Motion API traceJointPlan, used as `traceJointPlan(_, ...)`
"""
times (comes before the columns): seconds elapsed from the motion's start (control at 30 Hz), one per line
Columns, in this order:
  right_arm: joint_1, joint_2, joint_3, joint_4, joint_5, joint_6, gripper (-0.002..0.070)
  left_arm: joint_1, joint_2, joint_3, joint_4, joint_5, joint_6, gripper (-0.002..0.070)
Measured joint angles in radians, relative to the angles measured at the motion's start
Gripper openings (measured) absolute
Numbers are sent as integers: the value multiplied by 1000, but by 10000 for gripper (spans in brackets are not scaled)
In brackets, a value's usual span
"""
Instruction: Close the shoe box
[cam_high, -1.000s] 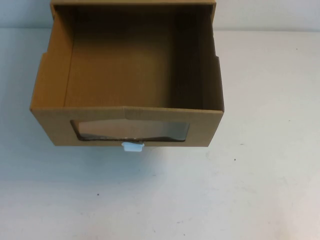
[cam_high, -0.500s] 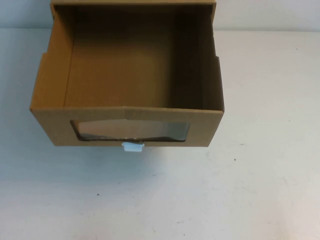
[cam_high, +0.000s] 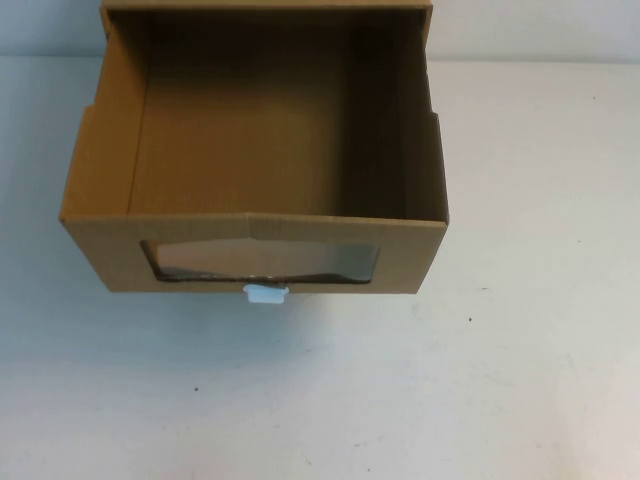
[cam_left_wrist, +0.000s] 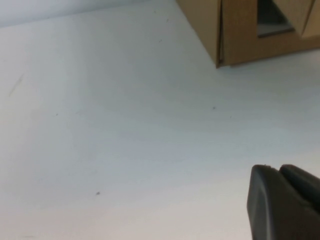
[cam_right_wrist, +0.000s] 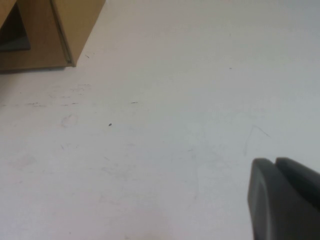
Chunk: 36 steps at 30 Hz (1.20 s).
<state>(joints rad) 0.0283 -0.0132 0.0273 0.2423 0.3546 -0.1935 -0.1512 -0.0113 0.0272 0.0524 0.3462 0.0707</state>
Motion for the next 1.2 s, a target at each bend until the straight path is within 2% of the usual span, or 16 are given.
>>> traceJointPlan(0.3,0,0,0,0,0,0,-11,0,0,0,-347,-168,-172,-2)
traceJointPlan(0.57,0,0,0,0,0,0,-11,0,0,-24,-429,-235,-196,-2)
traceJointPlan(0.67,0,0,0,0,0,0,-11,0,74,-160,-400,-152,-199,-2)
traceJointPlan(0.83,0,0,0,0,0,0,-11,0,331,-463,-288,38,-185,-2)
traceJointPlan(1.2,0,0,0,0,0,0,-11,0,990,-1189,-298,306,124,-2)
